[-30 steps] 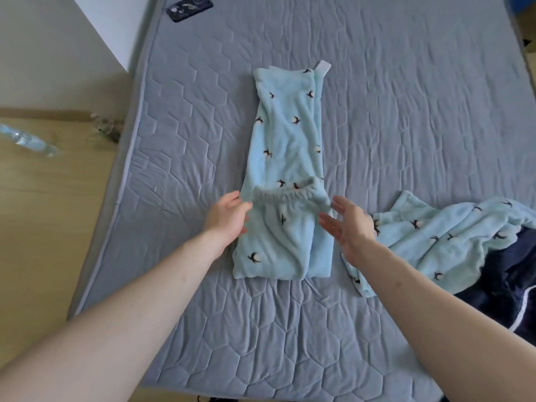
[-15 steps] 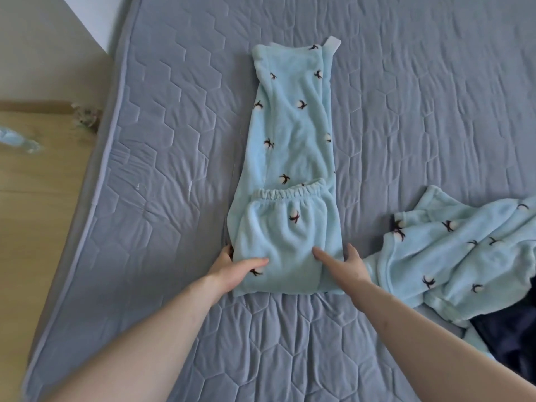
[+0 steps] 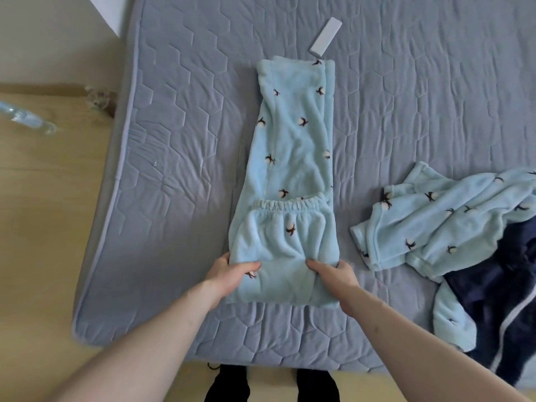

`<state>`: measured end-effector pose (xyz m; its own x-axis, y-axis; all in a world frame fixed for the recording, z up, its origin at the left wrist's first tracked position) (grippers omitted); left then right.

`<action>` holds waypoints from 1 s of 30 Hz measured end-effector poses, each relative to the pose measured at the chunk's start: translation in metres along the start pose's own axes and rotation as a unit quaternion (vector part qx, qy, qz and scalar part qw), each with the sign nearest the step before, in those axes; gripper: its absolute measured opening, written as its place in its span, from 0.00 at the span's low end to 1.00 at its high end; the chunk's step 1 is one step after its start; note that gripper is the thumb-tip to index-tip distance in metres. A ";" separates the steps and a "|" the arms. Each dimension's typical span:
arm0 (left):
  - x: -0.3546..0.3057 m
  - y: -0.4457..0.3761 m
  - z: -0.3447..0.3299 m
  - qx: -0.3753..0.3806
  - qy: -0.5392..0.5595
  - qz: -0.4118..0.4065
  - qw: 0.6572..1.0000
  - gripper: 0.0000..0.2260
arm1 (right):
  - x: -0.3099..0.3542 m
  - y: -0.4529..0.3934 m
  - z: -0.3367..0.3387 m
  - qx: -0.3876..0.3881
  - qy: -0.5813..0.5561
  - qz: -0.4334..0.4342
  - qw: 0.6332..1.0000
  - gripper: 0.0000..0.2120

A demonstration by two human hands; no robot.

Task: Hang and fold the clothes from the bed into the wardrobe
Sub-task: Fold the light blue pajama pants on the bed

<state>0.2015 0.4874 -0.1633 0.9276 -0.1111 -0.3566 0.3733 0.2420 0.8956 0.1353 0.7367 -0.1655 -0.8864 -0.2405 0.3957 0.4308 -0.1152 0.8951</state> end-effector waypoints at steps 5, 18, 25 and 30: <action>0.057 0.076 -0.005 0.042 -0.075 0.067 0.994 0.22 | -0.061 0.071 0.013 0.032 0.059 -0.073 0.995 0.21; 0.091 0.185 -0.013 0.101 -0.111 0.156 0.976 0.25 | -0.099 0.184 0.047 0.019 0.103 -0.144 0.984 0.26; 0.012 0.161 0.012 -0.029 -0.150 -0.014 0.988 0.26 | -0.023 0.159 0.045 -0.019 0.087 -0.072 0.993 0.22; -0.060 0.134 0.036 -0.061 -0.138 -0.074 0.986 0.04 | 0.050 0.129 0.044 -0.033 0.059 -0.027 0.997 0.20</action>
<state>0.1950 0.4917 -0.0125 0.8306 -0.4068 -0.3802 0.5183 0.3151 0.7950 0.1388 0.7525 -0.0215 -0.8839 -0.3441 0.3168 0.3967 -0.1925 0.8976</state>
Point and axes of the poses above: each hand's wrist, its own y-axis away from the middle knuckle, its own z-axis out of the back of the hand, x = y × z, the point moved 1 cm from there along -y, towards the middle knuckle, and after that the axes turned 8 degrees about -y, right-handed, at the moved point
